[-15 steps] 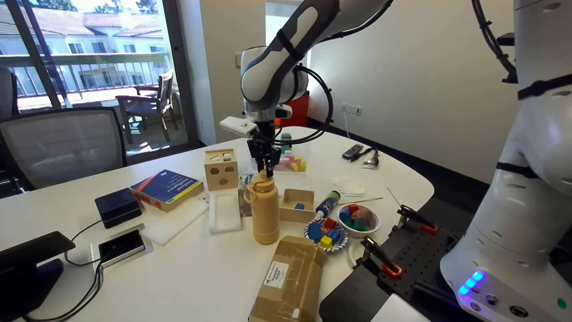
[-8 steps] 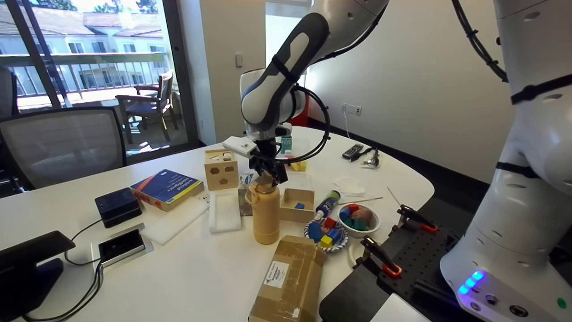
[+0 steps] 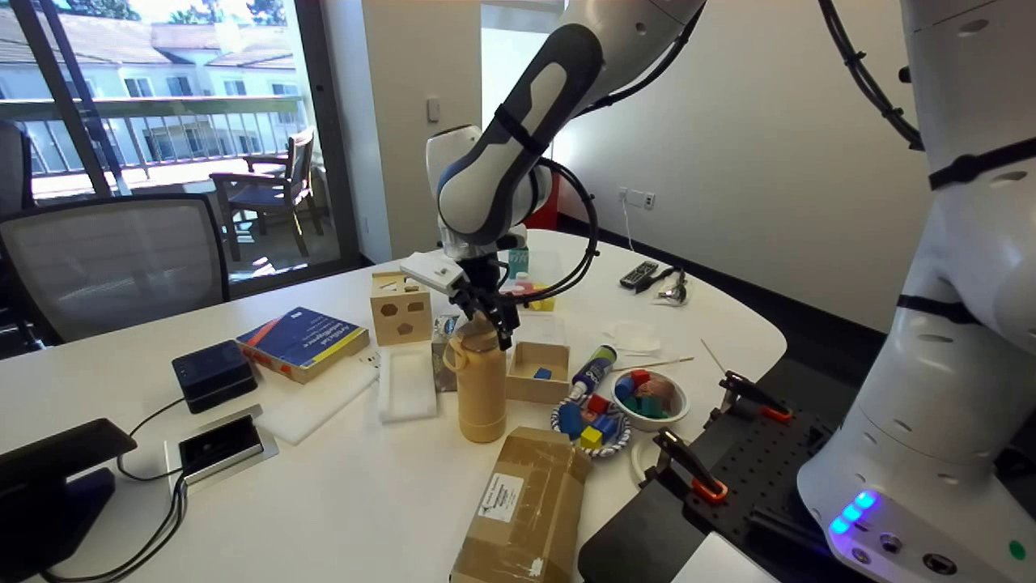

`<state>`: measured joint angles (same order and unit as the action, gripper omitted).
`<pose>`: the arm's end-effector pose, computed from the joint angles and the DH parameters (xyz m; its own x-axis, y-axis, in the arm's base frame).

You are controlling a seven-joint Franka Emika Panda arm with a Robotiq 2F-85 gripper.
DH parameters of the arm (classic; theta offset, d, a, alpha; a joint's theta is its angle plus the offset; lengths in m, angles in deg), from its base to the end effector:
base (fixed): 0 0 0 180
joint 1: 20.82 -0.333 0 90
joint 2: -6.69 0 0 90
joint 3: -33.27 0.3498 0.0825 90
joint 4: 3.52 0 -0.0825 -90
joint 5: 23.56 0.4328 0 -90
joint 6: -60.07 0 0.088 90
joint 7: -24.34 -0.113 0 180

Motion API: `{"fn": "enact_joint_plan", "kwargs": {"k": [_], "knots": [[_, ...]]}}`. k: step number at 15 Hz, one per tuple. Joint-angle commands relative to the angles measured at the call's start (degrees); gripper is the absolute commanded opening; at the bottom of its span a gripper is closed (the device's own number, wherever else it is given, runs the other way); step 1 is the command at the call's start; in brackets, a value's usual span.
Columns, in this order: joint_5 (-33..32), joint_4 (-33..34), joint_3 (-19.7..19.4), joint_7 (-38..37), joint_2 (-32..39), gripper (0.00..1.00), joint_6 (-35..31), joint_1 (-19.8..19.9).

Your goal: Twist the bottle on the table

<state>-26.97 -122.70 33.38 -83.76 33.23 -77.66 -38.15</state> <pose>0.5855 0.1833 0.1738 0.0397 -0.9964 0.0744 -0.9920 -0.0303 0.1226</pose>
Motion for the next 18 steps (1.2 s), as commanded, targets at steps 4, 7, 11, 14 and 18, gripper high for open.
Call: {"fn": "enact_joint_plan", "kwargs": {"k": [4, 7, 11, 14, 18], "knots": [[-5.00, -9.40, -0.82, -3.99, -9.39, 1.00, -5.25, -0.59], [-8.48, -13.15, -0.72, -3.59, -15.40, 1.00, -5.83, -0.34], [-6.96, -16.22, 2.16, 5.26, -23.44, 1.00, -3.14, 2.57], [-1.01, -16.64, 4.72, 21.16, -26.38, 1.00, 0.01, 4.99], [3.30, -14.78, 4.96, 37.50, -27.73, 1.00, 7.49, 7.34]]}}
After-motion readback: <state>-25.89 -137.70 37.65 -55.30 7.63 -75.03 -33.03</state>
